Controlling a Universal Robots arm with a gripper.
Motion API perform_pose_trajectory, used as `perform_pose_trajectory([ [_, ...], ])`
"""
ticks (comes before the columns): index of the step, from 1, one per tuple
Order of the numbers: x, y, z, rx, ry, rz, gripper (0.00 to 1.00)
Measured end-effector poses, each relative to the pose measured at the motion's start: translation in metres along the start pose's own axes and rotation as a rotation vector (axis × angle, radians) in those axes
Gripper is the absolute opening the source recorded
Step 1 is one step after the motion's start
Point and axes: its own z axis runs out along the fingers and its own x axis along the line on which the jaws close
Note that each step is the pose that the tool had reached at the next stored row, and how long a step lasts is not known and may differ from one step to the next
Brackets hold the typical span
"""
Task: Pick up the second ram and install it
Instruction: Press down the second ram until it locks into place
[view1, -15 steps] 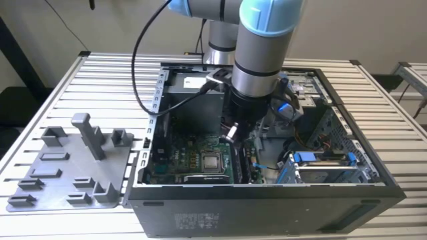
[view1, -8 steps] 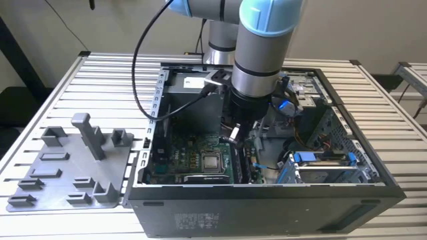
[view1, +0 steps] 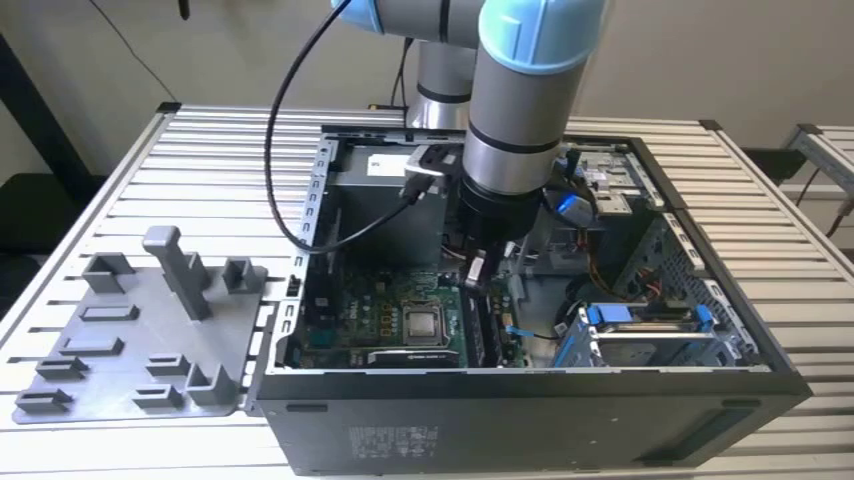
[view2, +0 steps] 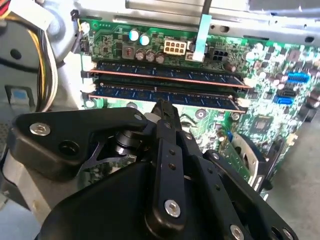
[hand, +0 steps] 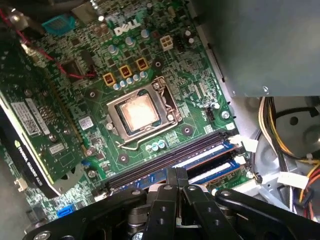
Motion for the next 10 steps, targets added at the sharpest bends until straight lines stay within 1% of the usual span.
perform_pose_trajectory([
  [10,0.0002,0.0006,0.0008,-0.0015,-0.0021,-0.174,0.11],
])
